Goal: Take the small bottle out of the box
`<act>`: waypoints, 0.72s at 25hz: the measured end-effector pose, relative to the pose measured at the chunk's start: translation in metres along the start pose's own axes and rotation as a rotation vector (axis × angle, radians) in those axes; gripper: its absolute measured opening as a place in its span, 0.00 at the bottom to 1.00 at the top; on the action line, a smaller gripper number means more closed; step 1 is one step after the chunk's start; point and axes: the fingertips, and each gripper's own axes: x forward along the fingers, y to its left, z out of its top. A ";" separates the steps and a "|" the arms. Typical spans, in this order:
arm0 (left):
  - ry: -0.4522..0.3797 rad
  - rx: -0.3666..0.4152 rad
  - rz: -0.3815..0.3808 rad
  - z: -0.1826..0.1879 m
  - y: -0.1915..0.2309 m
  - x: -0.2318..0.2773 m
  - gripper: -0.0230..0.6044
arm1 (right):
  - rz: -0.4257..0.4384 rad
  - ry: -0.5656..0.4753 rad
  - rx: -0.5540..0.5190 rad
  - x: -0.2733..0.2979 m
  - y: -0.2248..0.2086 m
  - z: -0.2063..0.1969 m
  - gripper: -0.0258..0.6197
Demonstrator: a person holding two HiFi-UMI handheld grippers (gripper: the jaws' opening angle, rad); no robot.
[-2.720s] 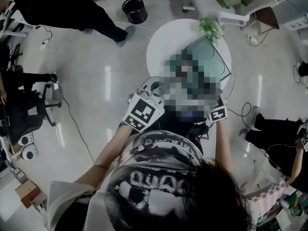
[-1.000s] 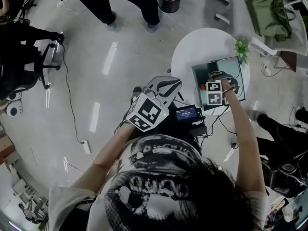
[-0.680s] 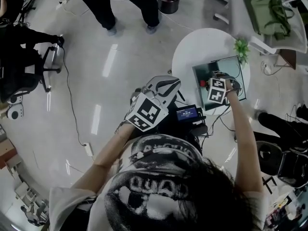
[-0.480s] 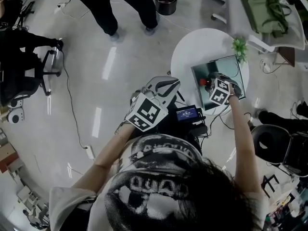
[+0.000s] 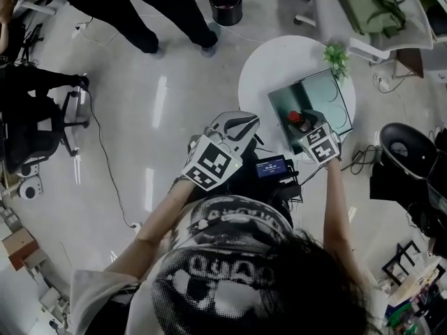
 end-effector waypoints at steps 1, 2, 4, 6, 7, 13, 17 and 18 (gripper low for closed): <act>0.003 0.004 -0.006 0.000 -0.003 0.002 0.06 | -0.015 -0.034 0.050 -0.005 0.000 0.000 0.40; 0.006 0.009 -0.012 0.000 -0.006 0.004 0.06 | -0.030 -0.068 0.097 -0.009 0.001 0.000 0.40; 0.011 0.023 -0.029 0.000 -0.012 0.009 0.06 | -0.056 -0.131 0.185 -0.017 0.002 -0.002 0.40; 0.018 0.040 -0.049 0.000 -0.018 0.016 0.07 | -0.079 -0.183 0.265 -0.024 0.002 -0.007 0.40; 0.023 0.048 -0.058 0.000 -0.021 0.019 0.06 | -0.090 -0.208 0.301 -0.028 0.002 -0.009 0.40; 0.044 0.062 -0.076 0.004 -0.032 0.029 0.06 | -0.136 -0.335 0.464 -0.049 0.006 -0.018 0.40; 0.062 0.067 -0.084 0.003 -0.034 0.032 0.06 | -0.156 -0.371 0.510 -0.057 0.013 -0.022 0.40; 0.069 0.074 -0.087 0.002 -0.034 0.031 0.06 | -0.161 -0.379 0.518 -0.059 0.016 -0.021 0.40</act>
